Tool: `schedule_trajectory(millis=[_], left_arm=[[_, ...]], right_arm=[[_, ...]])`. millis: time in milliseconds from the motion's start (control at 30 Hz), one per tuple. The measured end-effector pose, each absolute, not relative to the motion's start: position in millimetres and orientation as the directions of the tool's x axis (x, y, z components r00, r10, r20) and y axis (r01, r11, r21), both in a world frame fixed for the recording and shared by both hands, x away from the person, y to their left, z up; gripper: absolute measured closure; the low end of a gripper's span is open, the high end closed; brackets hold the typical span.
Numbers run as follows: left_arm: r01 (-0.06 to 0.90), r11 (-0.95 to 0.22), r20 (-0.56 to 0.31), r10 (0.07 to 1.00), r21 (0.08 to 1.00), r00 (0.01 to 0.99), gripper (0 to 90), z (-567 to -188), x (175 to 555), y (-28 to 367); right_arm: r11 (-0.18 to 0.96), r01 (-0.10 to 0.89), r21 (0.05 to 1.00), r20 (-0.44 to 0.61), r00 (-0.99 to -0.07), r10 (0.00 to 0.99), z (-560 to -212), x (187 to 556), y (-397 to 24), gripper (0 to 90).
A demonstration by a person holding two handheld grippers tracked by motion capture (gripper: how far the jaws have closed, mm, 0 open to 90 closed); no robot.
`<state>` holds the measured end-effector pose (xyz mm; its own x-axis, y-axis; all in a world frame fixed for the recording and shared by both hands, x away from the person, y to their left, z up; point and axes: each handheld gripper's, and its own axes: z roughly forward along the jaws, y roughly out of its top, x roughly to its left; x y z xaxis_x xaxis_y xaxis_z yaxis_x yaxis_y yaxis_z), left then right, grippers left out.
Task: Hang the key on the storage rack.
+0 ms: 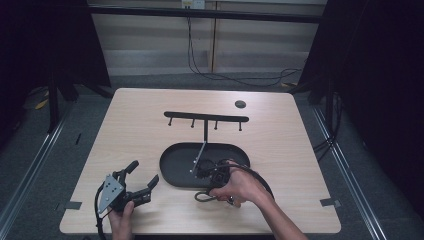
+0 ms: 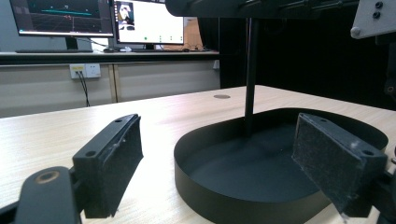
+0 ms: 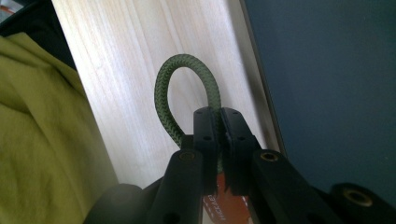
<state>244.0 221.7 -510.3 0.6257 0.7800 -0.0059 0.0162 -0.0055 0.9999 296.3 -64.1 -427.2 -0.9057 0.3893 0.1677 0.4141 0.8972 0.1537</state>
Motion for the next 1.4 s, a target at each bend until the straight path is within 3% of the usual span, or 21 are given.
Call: schedule_trajectory(millis=[867,1400], left_arm=[[0.018,-0.009,-0.004,0.778,1.0,0.628,15.6,-510,244,222],[0.016,-0.005,-0.006,0.782,1.0,0.624,15.6,-510,244,222]], right_arm=[[0.872,0.458,0.173,0.133,-0.888,0.44,-377,304,-84,86.0],[0.883,0.433,0.183,0.12,-0.901,0.417,-352,306,-88,86.0]])
